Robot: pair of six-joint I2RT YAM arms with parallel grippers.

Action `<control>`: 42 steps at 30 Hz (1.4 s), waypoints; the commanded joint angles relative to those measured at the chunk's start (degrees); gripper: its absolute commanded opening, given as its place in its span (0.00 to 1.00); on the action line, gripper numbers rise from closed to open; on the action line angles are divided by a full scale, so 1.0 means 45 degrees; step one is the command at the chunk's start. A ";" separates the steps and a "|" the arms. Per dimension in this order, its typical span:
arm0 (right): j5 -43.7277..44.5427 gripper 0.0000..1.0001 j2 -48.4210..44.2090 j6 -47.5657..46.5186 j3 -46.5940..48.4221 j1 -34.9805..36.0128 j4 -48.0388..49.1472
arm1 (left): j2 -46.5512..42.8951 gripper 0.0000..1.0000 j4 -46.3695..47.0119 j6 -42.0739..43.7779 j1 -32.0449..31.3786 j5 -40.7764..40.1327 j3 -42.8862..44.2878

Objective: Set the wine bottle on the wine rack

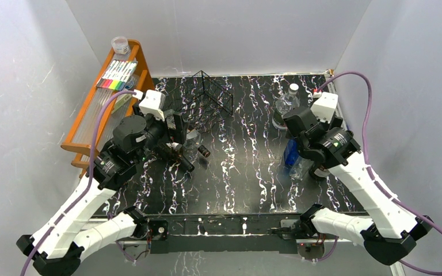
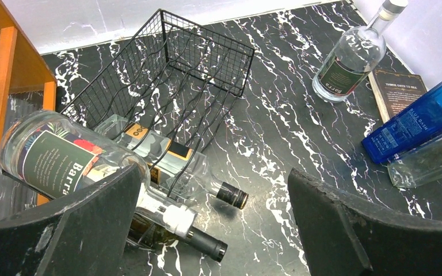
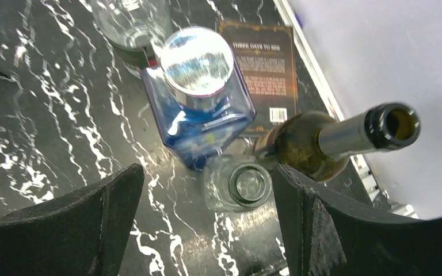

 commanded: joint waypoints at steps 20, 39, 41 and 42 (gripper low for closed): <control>-0.0583 0.52 -0.0849 -0.0864 -0.2631 -0.2220 0.2374 | 0.0322 0.98 0.0351 -0.0218 0.0069 0.0210 0.0101; -0.5865 0.00 -0.1949 -0.3465 -0.0868 -0.2319 0.2106 | 0.1600 0.98 0.2145 0.0212 0.0068 0.3831 -0.0322; -0.6826 0.00 -0.1977 -0.3587 -0.0839 -0.2319 0.2431 | 0.1597 0.98 0.2782 0.0329 0.0069 0.5218 -0.0714; -0.7259 0.00 -0.1978 -0.3573 -0.0831 -0.2319 0.2641 | 0.1557 0.98 0.3296 0.0327 0.0055 0.5882 -0.1017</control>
